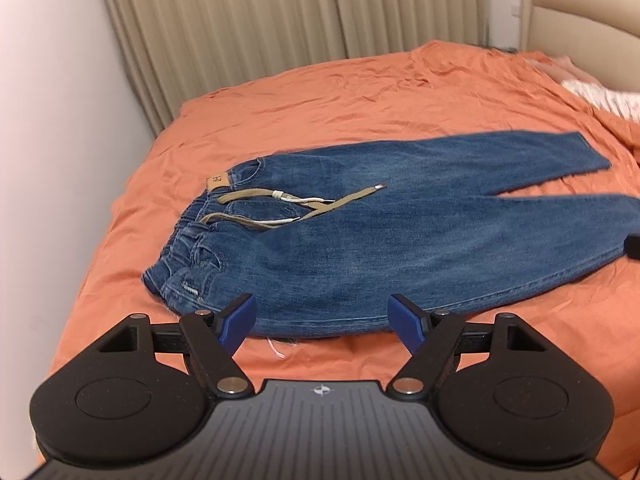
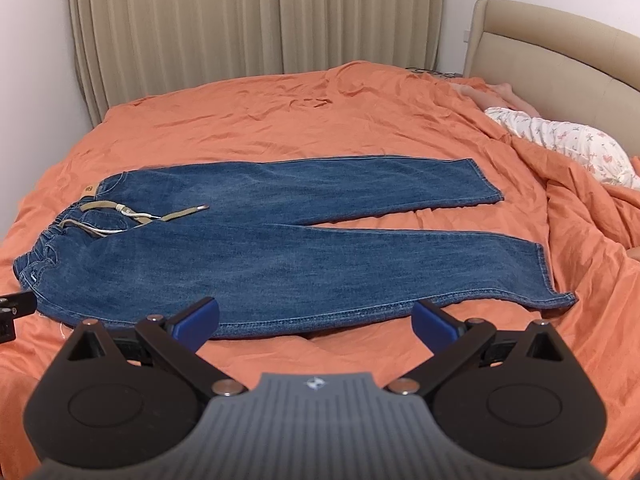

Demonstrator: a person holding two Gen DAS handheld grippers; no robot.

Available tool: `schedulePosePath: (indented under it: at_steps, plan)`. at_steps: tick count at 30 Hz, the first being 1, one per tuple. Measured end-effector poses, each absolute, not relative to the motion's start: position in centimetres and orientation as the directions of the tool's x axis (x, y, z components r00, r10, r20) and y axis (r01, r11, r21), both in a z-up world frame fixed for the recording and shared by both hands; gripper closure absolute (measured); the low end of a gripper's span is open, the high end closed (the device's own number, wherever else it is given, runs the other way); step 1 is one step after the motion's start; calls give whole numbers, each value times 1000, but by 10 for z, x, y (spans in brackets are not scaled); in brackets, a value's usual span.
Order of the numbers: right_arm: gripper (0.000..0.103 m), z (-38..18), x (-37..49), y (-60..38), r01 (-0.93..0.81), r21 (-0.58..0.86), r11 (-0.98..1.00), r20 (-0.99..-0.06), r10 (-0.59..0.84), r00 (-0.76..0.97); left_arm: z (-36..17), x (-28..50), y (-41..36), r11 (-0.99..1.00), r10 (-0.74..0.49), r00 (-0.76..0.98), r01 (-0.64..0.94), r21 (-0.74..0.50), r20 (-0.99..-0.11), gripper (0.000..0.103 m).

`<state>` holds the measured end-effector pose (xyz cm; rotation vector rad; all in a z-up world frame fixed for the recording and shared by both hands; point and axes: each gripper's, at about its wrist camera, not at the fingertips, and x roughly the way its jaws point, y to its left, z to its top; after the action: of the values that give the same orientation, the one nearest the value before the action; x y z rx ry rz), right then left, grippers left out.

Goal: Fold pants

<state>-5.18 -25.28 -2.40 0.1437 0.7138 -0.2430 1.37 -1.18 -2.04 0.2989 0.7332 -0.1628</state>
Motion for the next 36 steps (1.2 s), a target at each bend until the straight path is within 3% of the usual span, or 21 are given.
schedulePosePath:
  at_steps: [8,10,12,14,17,21,28,33,35,36]
  plan:
    - [8,-37,-34,-303,61,-45,997,-622,-75,780,-24,54,25,908,-47,705,326,264,-708,18]
    - [20,-40,-28,-322,28,-88,996,-635,-78,768,-31,67,33,885,-14,695,344,315,-719,18]
    - [46,-44,-19,-341,5,-141,990,-683,-101,723,-44,79,42,849,6,679,384,362,-734,18]
    - [50,-50,-13,-360,-9,-186,983,-720,-130,681,-59,88,51,816,-4,678,427,390,-735,18]
    - [64,-60,-9,-387,-47,-220,974,-779,-146,610,-85,96,66,756,-15,652,504,418,-758,19]
    - [66,-78,-9,-419,-90,-249,964,-831,-165,532,-119,95,70,598,68,641,587,546,-764,20]
    - [63,-102,-12,-432,-171,-286,943,-821,-149,551,-168,90,65,307,184,682,644,701,-708,18]
    - [66,-110,2,-429,-219,-334,917,-816,-165,554,-186,104,58,291,216,703,616,732,-677,18]
    - [70,-112,10,-427,-236,-343,909,-818,-166,550,-190,113,55,309,224,702,606,733,-676,22]
    - [76,-114,14,-426,-249,-344,905,-823,-163,545,-190,117,55,326,228,694,606,726,-683,30]
